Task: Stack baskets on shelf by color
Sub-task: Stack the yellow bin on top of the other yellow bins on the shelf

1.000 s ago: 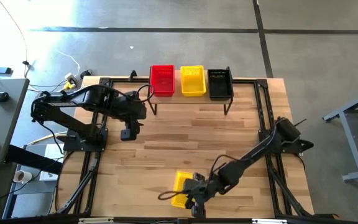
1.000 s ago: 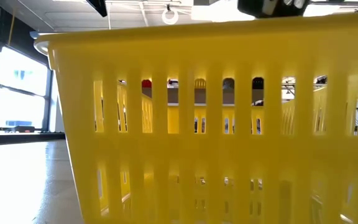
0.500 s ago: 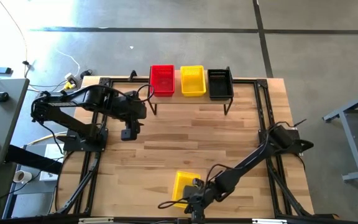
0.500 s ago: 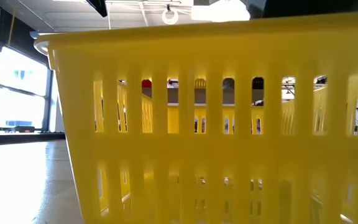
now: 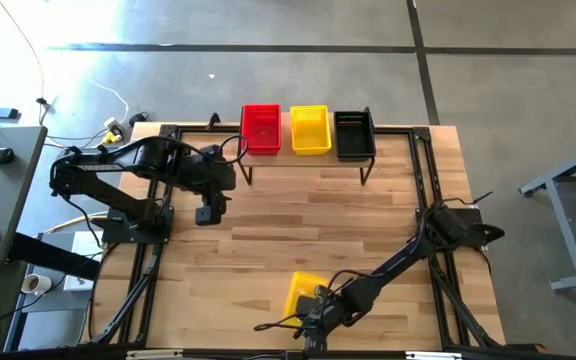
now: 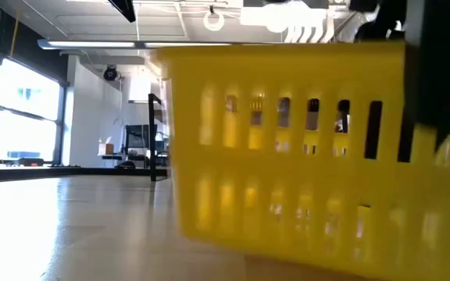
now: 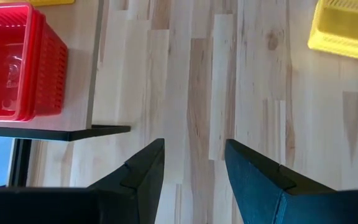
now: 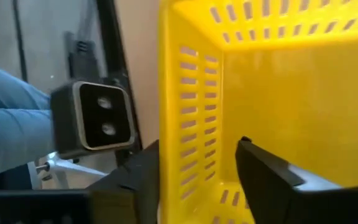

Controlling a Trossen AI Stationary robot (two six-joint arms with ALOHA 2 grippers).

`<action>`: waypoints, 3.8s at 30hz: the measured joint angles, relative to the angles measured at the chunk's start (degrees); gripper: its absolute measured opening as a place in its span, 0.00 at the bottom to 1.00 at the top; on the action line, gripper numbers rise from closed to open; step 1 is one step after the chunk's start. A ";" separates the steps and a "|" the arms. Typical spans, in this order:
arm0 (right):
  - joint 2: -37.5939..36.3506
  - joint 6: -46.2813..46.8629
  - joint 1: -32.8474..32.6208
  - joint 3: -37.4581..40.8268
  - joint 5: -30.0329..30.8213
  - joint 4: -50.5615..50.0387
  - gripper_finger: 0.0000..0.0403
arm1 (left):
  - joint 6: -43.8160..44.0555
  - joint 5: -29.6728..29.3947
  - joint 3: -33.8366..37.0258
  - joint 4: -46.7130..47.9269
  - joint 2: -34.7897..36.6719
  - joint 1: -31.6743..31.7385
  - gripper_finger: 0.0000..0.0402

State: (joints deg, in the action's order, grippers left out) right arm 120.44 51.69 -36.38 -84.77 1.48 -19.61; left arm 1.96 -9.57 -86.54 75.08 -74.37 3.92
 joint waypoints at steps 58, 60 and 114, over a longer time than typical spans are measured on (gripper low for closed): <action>-42.14 -67.20 42.24 -0.02 17.57 -23.13 0.00 | -11.73 -0.08 0.02 -15.69 0.00 11.67 0.40; -42.04 -71.86 44.74 -0.02 17.39 -21.74 0.00 | -12.41 -0.08 0.02 -15.79 0.00 13.24 0.40; -16.73 -80.03 57.00 -24.98 5.52 -48.68 0.00 | -12.68 0.29 0.02 -15.79 0.00 26.49 0.40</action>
State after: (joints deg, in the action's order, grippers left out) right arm 103.71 -28.34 20.62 -109.75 7.00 -68.29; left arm -10.72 -9.28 -86.52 59.29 -74.37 30.41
